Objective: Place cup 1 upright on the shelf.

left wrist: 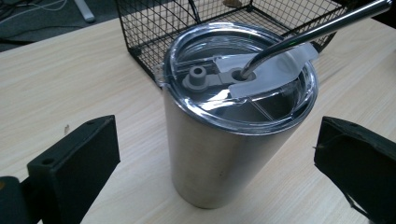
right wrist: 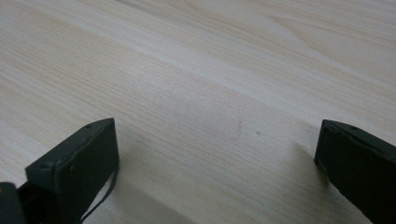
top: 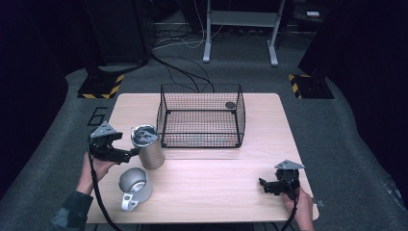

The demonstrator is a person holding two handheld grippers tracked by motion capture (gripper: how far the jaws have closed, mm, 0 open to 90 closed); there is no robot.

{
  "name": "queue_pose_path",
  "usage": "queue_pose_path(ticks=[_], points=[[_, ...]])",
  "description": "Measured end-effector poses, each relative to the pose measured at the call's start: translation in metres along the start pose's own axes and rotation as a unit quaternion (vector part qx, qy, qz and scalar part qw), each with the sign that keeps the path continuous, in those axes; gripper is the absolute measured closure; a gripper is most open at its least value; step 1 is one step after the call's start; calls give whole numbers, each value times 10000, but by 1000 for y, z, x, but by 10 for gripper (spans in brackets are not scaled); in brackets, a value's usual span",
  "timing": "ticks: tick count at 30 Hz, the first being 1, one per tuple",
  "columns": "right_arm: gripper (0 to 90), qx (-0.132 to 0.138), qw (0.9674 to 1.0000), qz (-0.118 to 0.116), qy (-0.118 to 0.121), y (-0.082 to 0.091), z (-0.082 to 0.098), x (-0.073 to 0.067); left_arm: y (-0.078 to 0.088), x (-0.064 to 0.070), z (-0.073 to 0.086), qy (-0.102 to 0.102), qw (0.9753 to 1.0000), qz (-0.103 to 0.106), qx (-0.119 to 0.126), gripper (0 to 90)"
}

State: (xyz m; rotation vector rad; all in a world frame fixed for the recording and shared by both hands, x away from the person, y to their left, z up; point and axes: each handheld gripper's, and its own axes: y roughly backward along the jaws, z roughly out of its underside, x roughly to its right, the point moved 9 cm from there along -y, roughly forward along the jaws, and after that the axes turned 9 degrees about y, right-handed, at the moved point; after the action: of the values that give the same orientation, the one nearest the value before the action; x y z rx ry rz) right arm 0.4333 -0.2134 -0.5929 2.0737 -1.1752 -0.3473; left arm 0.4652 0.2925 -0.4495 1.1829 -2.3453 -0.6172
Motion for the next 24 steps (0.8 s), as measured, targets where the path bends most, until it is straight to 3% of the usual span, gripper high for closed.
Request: queue_pose_path(ticks=[11,24], points=[[0,0,10000,0,1,0,0,0,-21,5,-1,-47,9999,74,-139,0],[0,3,10000,1,3,0,0,0,-34,11,-1,-54,9997,228,-113,0]])
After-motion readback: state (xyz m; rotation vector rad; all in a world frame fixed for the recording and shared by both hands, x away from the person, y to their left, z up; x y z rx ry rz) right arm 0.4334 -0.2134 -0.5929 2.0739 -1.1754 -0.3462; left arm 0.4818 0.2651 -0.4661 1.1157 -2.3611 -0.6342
